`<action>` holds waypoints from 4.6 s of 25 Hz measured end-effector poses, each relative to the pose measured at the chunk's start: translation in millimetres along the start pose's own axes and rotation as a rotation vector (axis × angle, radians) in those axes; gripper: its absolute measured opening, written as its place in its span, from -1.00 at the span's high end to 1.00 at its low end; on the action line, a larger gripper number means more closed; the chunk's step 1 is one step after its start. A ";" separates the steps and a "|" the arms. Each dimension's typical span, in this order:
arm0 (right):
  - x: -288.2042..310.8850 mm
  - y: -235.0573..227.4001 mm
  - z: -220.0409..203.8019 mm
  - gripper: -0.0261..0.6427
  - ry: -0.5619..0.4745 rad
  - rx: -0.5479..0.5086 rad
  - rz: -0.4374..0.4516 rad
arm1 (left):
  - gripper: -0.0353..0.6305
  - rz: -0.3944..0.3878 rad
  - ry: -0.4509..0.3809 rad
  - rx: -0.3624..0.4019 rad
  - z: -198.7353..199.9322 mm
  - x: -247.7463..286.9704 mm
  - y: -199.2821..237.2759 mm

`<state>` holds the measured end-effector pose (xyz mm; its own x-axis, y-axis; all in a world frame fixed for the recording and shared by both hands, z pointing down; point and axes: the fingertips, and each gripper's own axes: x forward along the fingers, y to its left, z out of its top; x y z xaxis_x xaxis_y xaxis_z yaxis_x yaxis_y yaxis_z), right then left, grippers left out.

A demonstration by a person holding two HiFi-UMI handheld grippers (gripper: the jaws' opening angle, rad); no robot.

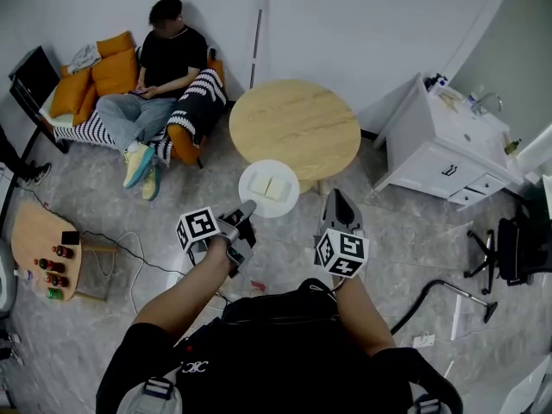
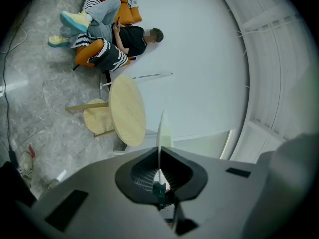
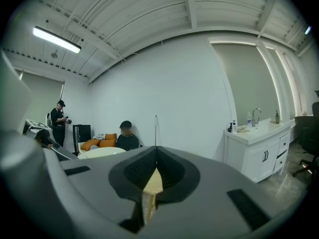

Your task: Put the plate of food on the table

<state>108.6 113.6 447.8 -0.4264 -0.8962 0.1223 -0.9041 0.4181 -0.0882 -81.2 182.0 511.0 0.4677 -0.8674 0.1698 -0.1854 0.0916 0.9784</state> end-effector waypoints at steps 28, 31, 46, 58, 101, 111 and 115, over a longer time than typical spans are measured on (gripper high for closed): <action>135.2 -24.4 22.1 0.90 -0.038 -0.069 0.018 | 0.84 -0.022 0.017 -0.007 93.2 99.5 -1.2; 152.0 -29.0 24.2 0.90 -0.032 -0.084 0.028 | 0.84 -0.023 0.009 -0.011 101.8 112.0 -3.5; 237.5 -75.5 35.2 0.90 0.006 -0.083 0.079 | 0.84 -0.003 -0.037 -0.046 134.4 188.2 -11.3; 299.6 -116.8 44.3 0.90 0.009 -0.072 0.134 | 0.84 -0.001 -0.079 -0.028 150.4 245.6 -25.3; 401.5 -114.9 30.8 0.90 0.079 -0.032 0.177 | 0.83 0.031 -0.066 -0.071 214.2 309.4 -12.3; 409.0 -112.1 26.7 0.90 0.094 -0.039 0.135 | 0.83 0.035 -0.017 -0.073 226.3 312.0 3.5; 409.1 -113.2 24.6 0.90 0.102 -0.059 0.127 | 0.83 0.035 -0.011 -0.078 232.3 316.0 11.4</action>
<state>37.2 -304.1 483.6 -0.5350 -0.8173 0.2137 -0.8417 0.5376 -0.0512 -136.3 -204.6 548.5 0.4529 -0.8681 0.2033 -0.1335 0.1594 0.9781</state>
